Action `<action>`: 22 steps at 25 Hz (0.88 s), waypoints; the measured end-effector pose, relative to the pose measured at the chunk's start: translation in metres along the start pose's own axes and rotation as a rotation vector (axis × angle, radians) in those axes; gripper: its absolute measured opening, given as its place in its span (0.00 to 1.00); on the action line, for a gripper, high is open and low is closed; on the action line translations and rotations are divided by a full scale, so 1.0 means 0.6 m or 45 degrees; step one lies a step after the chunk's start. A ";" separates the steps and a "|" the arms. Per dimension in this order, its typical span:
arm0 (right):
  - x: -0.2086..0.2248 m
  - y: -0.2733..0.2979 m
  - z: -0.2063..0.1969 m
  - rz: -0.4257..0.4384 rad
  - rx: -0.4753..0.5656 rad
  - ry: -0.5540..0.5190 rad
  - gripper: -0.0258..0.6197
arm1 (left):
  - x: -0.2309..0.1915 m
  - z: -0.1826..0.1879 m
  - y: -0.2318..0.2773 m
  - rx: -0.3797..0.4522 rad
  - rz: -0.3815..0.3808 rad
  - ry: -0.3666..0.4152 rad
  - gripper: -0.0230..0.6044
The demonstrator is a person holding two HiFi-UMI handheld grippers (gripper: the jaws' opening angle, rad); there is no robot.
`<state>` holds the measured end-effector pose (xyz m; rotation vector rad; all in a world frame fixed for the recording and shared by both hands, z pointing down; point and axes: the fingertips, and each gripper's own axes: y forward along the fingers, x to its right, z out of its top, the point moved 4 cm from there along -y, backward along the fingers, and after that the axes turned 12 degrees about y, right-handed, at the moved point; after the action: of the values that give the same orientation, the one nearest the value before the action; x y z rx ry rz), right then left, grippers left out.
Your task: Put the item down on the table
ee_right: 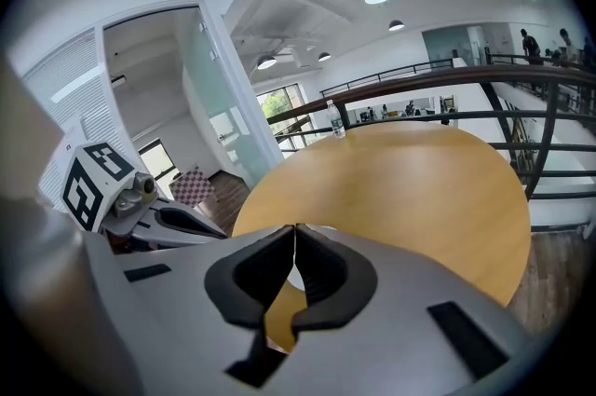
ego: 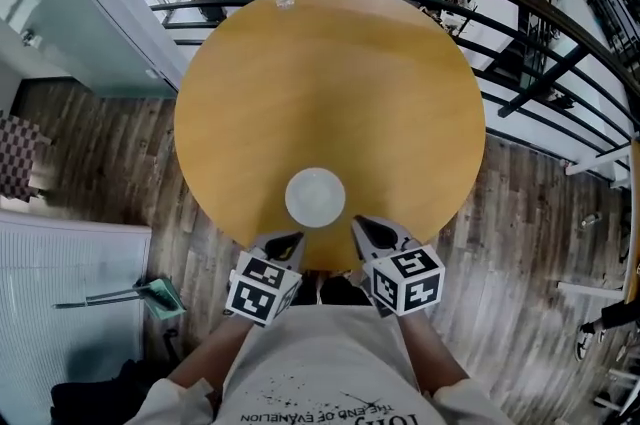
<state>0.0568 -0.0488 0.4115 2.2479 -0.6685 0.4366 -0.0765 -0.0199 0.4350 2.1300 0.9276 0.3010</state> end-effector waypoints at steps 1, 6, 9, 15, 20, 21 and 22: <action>-0.001 -0.002 0.001 -0.005 0.001 0.006 0.08 | 0.001 -0.001 -0.003 0.001 -0.006 0.002 0.07; -0.008 -0.005 -0.003 0.006 0.007 0.047 0.08 | -0.004 -0.003 -0.010 0.004 -0.015 0.016 0.07; -0.013 -0.005 -0.007 0.010 0.001 0.033 0.08 | -0.006 -0.002 -0.013 0.011 -0.013 0.008 0.07; -0.029 0.002 -0.009 0.047 -0.022 0.005 0.08 | -0.011 0.003 -0.016 0.025 -0.014 0.014 0.07; -0.035 -0.001 -0.010 0.058 -0.038 -0.014 0.08 | -0.009 0.004 -0.016 0.025 -0.015 0.018 0.07; -0.036 -0.002 -0.011 0.059 -0.039 -0.015 0.08 | -0.008 0.004 -0.017 0.027 -0.016 0.017 0.07; -0.037 -0.002 -0.012 0.059 -0.040 -0.015 0.08 | -0.008 0.004 -0.018 0.029 -0.016 0.016 0.07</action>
<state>0.0391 -0.0353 0.4047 2.2111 -0.7296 0.4327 -0.0845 -0.0200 0.4261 2.1443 0.9557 0.2993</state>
